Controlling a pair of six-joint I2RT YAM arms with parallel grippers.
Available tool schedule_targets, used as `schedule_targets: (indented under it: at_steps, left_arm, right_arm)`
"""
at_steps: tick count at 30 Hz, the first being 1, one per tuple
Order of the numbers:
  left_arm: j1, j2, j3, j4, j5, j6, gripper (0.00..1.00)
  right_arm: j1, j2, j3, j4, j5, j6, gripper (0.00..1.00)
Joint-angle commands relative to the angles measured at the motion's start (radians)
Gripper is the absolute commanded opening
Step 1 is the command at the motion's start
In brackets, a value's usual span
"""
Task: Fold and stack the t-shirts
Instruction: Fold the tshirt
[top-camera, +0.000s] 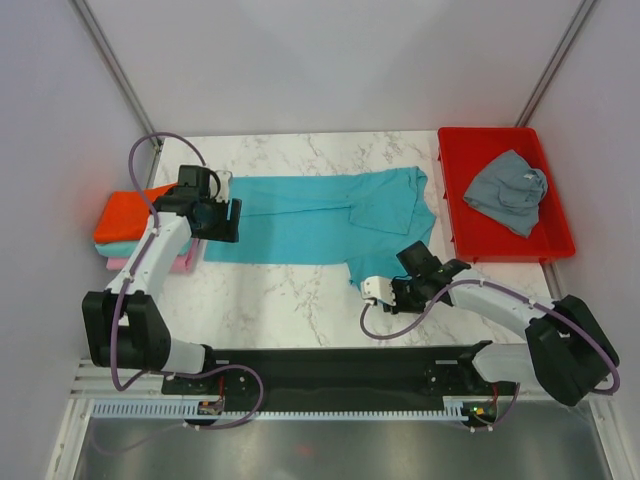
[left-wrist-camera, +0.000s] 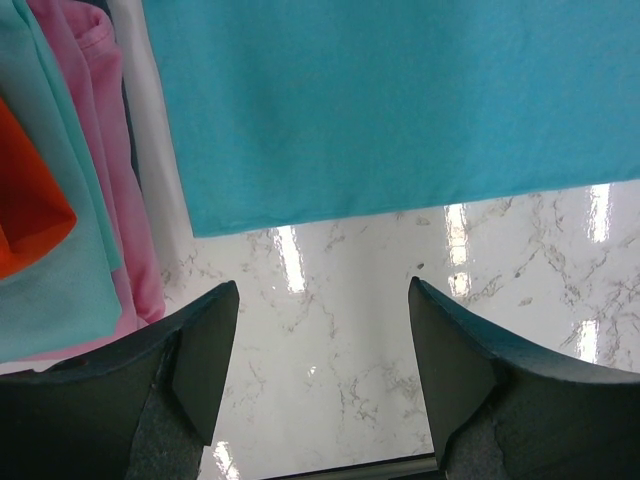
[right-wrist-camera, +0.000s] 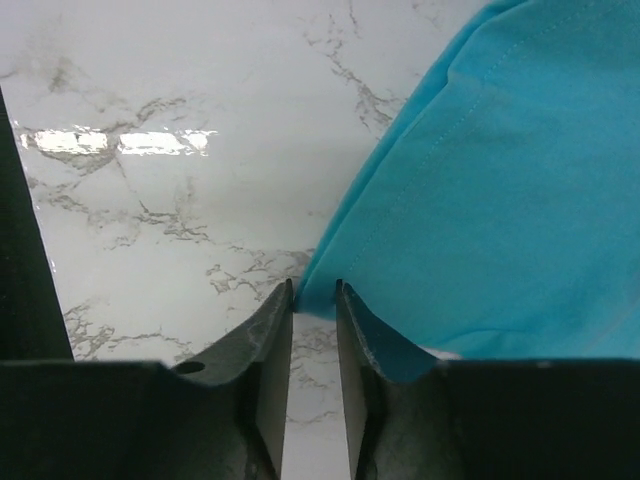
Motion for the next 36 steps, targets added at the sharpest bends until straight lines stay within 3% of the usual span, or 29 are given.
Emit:
schedule_targets:
  at_steps: [1, 4, 7, 10, 14, 22, 36]
  left_arm:
    - [0.008, 0.011, 0.039, 0.021, 0.012, -0.017, 0.76]
    - [0.008, 0.008, 0.027, 0.016, 0.001, -0.016, 0.76]
    - [0.014, 0.011, -0.004, 0.016, -0.001, -0.028, 0.76]
    - [0.036, 0.051, -0.013, -0.002, 0.015, -0.059, 0.74]
    - [0.065, 0.165, 0.013, -0.033, 0.022, -0.117, 0.64]
    - [0.129, 0.291, 0.092, -0.039, -0.077, -0.128, 0.63]
    - [0.126, 0.433, 0.166, -0.039, -0.077, -0.128, 0.63]
  right_arm:
    - [0.004, 0.037, 0.033, 0.018, 0.019, 0.015, 0.26]
    - [0.002, 0.023, 0.049, 0.017, 0.044, 0.030, 0.08]
    - [0.003, -0.021, 0.066, 0.013, 0.064, 0.044, 0.01]
    - [0.003, -0.061, 0.087, 0.010, 0.071, 0.069, 0.00]
    - [0.004, -0.066, 0.121, 0.013, 0.073, 0.127, 0.00]
    - [0.004, -0.079, 0.118, 0.050, 0.087, 0.161, 0.00]
    - [-0.004, -0.095, 0.106, 0.067, 0.102, 0.176, 0.00]
